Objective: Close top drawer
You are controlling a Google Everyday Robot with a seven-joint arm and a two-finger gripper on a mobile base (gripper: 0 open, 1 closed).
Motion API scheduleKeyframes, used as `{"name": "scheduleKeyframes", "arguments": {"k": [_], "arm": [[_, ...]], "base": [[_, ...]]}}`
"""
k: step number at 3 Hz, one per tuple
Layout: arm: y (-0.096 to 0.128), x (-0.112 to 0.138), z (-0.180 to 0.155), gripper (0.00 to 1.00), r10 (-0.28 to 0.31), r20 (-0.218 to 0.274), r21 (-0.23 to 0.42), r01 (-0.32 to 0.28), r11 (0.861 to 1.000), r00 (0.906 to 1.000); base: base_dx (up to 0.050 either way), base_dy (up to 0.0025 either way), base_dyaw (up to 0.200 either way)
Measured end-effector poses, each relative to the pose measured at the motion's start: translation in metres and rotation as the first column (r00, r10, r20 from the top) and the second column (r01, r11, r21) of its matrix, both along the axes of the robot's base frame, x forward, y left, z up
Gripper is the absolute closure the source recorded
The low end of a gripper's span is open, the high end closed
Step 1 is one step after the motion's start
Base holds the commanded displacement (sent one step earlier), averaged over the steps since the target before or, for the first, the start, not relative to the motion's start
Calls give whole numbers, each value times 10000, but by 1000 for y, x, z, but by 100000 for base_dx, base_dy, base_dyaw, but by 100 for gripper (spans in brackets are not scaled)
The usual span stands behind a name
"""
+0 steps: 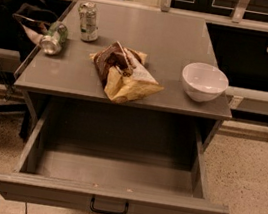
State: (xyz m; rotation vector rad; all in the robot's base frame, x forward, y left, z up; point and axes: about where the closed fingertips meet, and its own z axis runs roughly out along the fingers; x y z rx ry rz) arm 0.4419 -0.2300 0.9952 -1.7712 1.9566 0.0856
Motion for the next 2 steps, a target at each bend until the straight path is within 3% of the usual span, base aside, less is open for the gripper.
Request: {"name": "scheduleKeyframes", "arguments": {"k": [1,2], "arm": [[-5,-6,-8,0,1205,3,1284,-1196,9845,9927],[0,-14,-20,0,2201,-86,2450,-2114,9462,9754]], "base": [[0,0,0],[0,0,0]]}}
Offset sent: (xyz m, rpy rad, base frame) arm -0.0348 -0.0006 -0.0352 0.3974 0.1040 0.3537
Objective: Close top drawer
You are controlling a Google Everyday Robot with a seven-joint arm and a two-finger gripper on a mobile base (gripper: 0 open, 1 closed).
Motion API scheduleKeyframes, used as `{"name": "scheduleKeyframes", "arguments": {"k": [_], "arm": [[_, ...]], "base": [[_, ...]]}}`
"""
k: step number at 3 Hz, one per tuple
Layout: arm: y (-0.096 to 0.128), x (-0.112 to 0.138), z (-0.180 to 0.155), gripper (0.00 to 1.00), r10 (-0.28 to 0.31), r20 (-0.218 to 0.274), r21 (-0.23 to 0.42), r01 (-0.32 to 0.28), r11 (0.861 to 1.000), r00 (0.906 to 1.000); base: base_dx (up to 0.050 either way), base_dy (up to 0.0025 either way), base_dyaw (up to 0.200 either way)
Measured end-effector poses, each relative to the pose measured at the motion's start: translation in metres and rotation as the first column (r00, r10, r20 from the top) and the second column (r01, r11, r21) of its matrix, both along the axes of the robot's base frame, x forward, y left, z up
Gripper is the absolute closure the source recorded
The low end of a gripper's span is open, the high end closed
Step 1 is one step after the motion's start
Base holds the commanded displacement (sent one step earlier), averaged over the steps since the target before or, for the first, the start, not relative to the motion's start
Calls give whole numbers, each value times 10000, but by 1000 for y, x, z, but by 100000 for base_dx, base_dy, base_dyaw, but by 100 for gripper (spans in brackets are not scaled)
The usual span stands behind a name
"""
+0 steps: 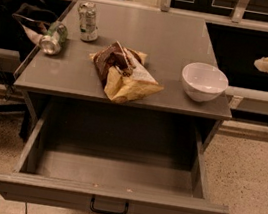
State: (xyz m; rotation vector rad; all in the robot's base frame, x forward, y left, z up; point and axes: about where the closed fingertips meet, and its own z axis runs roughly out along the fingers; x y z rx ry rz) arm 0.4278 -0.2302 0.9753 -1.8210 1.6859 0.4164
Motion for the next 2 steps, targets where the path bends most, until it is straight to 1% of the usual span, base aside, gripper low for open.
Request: {"name": "scheduleKeyframes", "arguments": {"k": [1,2], "arm": [[13,-3,-11,0,443,-148,513,-435,9977,9989],[13,-3,-11,0,442,-146,513,-434,9977,9989]], "base": [[0,0,0],[0,0,0]]}}
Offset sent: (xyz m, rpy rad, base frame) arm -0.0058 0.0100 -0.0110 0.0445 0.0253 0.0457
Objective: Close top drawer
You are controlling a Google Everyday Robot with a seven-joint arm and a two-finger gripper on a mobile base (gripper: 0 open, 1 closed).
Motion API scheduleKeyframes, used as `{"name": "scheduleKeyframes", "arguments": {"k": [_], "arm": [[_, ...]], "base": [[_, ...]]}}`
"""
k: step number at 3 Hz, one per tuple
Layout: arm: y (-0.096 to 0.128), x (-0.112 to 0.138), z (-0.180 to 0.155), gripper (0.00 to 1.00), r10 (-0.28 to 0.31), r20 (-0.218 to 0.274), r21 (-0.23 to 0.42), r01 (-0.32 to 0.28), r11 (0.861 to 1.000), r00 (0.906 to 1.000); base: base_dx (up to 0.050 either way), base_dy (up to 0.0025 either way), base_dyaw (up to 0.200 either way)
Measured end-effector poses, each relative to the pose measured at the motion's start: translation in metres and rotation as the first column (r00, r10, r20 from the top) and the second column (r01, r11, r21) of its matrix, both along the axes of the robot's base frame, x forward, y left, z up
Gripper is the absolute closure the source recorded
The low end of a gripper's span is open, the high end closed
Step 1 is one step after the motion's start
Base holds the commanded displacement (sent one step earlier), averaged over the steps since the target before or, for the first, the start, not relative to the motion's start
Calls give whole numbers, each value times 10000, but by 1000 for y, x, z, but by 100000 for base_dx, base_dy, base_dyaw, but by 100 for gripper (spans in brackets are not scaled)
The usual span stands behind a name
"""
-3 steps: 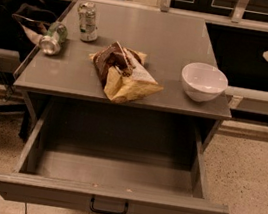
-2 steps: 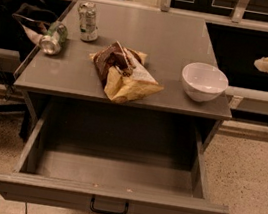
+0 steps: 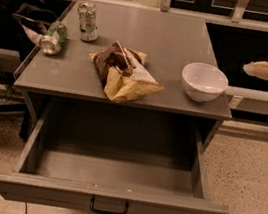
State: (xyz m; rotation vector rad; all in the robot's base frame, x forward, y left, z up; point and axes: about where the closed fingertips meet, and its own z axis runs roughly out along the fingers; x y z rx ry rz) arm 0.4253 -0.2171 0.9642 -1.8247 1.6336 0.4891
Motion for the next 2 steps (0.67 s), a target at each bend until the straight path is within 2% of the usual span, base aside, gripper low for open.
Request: {"name": "scheduleKeyframes", "arguments": {"k": [1,2], "arm": [[2,-6,-12,0,-321,152,317,316,9990,9994],[3,-24,-34,0,-1035,273,816,1010,9915,9943]], "base": [[0,0,0],[0,0,0]]}}
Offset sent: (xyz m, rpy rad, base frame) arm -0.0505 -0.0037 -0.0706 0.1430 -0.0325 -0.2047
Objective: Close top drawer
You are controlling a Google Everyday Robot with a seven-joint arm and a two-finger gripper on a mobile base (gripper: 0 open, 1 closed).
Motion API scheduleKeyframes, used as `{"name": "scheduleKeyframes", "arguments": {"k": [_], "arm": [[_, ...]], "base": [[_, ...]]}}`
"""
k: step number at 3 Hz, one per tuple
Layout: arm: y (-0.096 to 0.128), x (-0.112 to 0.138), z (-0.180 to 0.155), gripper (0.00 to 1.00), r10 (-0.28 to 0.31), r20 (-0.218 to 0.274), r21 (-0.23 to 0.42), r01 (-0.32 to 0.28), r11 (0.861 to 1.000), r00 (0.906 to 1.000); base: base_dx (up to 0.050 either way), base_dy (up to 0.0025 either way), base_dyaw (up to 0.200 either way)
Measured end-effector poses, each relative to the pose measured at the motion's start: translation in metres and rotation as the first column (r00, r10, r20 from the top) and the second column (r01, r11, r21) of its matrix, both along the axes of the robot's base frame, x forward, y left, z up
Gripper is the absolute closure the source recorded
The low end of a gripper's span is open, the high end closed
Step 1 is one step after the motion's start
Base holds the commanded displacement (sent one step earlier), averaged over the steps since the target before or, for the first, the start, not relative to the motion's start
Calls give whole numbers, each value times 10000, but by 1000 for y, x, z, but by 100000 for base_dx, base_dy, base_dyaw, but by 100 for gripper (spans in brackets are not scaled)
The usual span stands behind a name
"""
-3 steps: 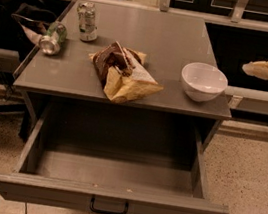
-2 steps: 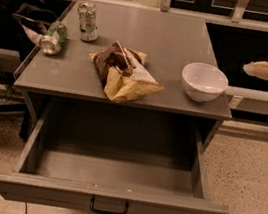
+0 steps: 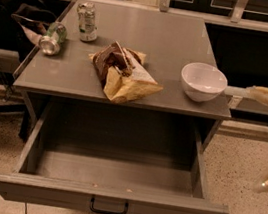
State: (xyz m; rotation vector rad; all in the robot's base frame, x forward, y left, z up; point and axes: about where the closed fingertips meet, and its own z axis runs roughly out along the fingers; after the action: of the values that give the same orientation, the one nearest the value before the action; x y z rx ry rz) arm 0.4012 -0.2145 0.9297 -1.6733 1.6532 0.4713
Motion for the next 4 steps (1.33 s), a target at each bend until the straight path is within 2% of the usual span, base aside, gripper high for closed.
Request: {"name": "scheduleKeyframes", "arguments": {"k": [1,2,3,4], "arm": [[-4,-23,-18,0,-1163,212,-7,1163,9932,9930],[-10,-42,-33,0,-2498,572,-378,2521,9670,9666],[-17,-54,-45,0,-3226,470,-641,3252,9435,9454],[-17,-55,-46,19,-3234,452,-648,3258,9432,9452]], "base": [[0,0,0],[0,0,0],[0,0,0],[0,0,0]]}}
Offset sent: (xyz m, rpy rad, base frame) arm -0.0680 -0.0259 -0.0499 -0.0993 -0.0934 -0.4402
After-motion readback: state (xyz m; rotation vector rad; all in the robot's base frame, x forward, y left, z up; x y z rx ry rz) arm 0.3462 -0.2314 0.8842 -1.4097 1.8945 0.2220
